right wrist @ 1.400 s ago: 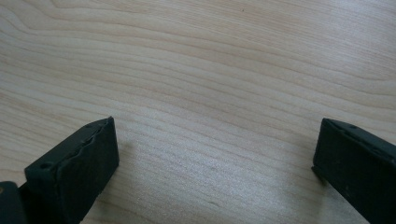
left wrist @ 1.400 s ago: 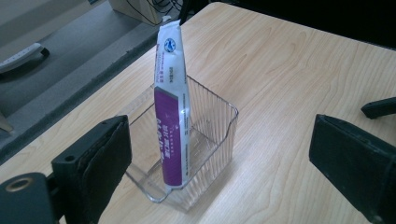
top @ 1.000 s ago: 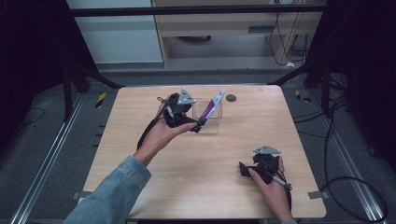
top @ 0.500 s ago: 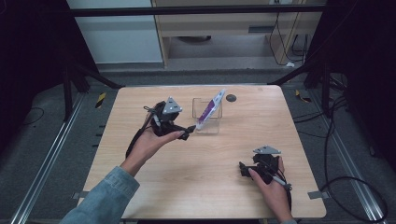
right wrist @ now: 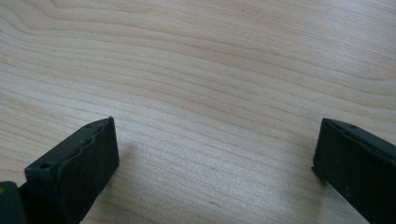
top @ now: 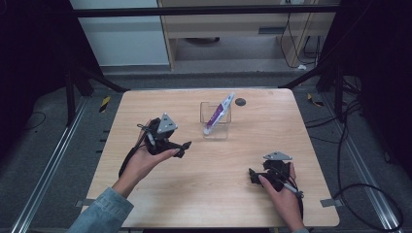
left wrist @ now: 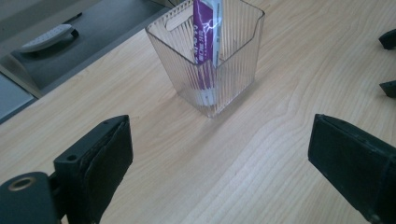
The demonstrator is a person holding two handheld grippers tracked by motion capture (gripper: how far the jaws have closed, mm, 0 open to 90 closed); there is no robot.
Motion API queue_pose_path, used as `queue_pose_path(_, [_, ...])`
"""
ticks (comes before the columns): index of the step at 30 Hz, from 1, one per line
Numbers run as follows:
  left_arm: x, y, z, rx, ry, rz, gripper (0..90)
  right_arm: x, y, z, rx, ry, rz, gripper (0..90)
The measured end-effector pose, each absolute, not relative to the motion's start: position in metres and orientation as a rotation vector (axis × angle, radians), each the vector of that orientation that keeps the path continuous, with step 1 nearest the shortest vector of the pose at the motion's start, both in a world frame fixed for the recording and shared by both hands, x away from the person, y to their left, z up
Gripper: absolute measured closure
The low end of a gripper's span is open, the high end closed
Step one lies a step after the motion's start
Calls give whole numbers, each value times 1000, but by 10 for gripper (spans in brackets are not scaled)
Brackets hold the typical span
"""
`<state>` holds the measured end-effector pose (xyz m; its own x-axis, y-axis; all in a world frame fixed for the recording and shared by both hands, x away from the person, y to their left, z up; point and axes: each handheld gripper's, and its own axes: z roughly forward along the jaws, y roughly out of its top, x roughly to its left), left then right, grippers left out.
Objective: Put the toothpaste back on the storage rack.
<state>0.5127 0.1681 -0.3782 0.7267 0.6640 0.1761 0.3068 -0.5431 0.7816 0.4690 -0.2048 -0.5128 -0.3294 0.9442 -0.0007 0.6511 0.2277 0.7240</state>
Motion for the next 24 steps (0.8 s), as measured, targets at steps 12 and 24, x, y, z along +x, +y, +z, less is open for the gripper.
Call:
queue_pose_path(12, [510, 208, -397, 2151, 832, 597, 61, 469, -205, -513, 1466, 2063, 884, 3])
queue_pose_path(24, [518, 255, -423, 2143, 985, 617, 63, 469, -205, -513, 1466, 2063, 884, 3])
